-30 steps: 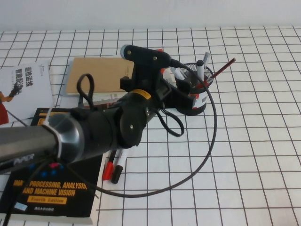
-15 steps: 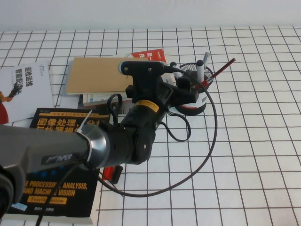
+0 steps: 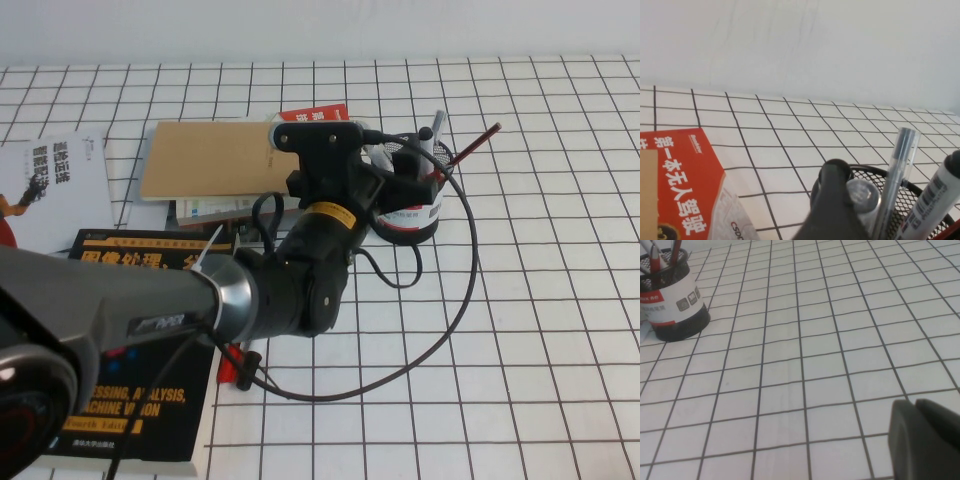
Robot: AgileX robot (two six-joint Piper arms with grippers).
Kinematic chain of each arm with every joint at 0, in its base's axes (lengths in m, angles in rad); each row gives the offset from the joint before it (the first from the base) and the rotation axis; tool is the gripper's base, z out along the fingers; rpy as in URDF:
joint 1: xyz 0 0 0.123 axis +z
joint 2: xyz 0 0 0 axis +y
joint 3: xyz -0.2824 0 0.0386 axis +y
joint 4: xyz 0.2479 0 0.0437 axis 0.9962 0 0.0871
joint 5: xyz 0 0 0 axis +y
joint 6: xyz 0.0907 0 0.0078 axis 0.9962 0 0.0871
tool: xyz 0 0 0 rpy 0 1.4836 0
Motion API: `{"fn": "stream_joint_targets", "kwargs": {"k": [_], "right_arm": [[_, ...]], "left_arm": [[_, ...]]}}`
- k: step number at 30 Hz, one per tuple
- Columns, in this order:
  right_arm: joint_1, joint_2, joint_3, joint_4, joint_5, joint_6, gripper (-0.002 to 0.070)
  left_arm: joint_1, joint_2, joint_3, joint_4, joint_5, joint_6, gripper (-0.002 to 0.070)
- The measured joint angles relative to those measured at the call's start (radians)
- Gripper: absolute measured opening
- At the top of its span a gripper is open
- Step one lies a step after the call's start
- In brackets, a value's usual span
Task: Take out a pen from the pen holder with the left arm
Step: 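Take a marker out of the pen holder and lay it on the table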
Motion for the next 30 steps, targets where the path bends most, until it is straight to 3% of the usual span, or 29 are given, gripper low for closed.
{"fn": "stream_joint_targets", "kwargs": {"k": [2,7,10,20,30], "right_arm": [[0.000,0.000,0.000,0.000,0.000,0.000,-0.0016],[0.000,0.000,0.000,0.000,0.000,0.000,-0.0016],[0.000,0.000,0.000,0.000,0.000,0.000,-0.0016],[0.000,0.000,0.000,0.000,0.000,0.000,-0.0017],[0.000,0.000,0.000,0.000,0.000,0.000,-0.0016]], "left_arm": [[0.000,0.004,-0.002,0.011,0.000,0.000,0.0454],[0.000,0.007,-0.002,0.016,0.009,0.000,0.0202],[0.000,0.007,-0.002,0.017,0.009,0.000,0.0102],[0.005,0.007,-0.009,0.090,0.007,0.021,0.0106],[0.005,-0.105,-0.045,0.311,0.027,0.179,0.0106]]}}
